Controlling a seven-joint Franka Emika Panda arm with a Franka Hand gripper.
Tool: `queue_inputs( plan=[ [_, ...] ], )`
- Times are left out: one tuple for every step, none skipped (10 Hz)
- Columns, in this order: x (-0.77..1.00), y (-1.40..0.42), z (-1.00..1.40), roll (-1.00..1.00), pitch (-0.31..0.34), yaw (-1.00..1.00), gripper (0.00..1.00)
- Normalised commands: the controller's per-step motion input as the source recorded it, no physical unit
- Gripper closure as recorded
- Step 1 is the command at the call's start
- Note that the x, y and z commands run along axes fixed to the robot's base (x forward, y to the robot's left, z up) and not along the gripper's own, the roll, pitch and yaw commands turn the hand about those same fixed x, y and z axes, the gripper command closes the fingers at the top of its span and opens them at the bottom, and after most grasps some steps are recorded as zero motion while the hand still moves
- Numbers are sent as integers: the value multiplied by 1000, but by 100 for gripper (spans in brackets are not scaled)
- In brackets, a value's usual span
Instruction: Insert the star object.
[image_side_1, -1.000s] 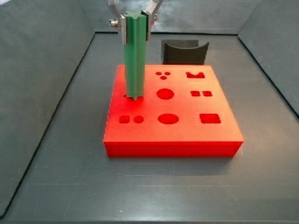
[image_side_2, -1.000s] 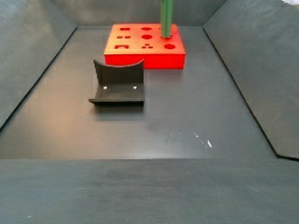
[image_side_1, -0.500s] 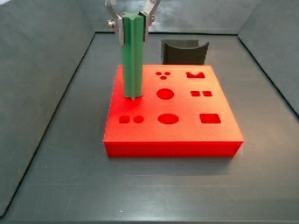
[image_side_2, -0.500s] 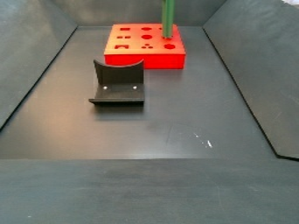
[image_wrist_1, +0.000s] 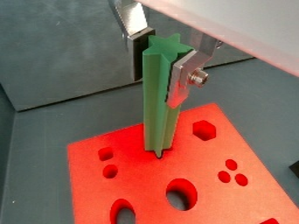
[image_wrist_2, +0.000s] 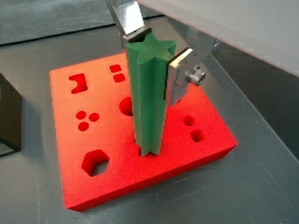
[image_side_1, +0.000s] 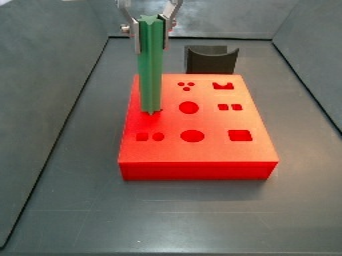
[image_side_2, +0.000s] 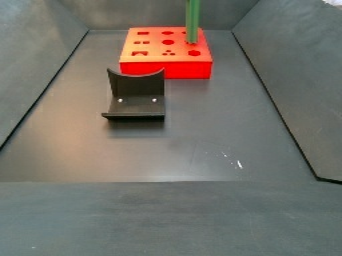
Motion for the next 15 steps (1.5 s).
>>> queue_inputs(
  plan=[
    [0,0,-143,0,-29,-166,100],
    [71,0,-80,-40,-27,-120,100],
    [140,0,-43,-96,-44,-134,100],
    [214,0,-3,-99,-37,-151,100],
    [263,0,0,-47,-11,-174,100],
    [220,0,-23,0,0,-183,100],
    [71,0,-97,0,-4,-140,100],
    [0,0,-194,37,-7,-117,100],
    [0,0,-351,106,-6,-131,100],
    [-31,0,-551,76,0,-171,100],
    [-86,0,-709,64,0,-197,100],
    [0,-11,-726,80,0,-209,100],
    [0,-20,-743,110,4,-251,100],
    [0,0,-766,104,10,-229,100],
    [40,0,-1000,24,0,-143,100]
  ],
)
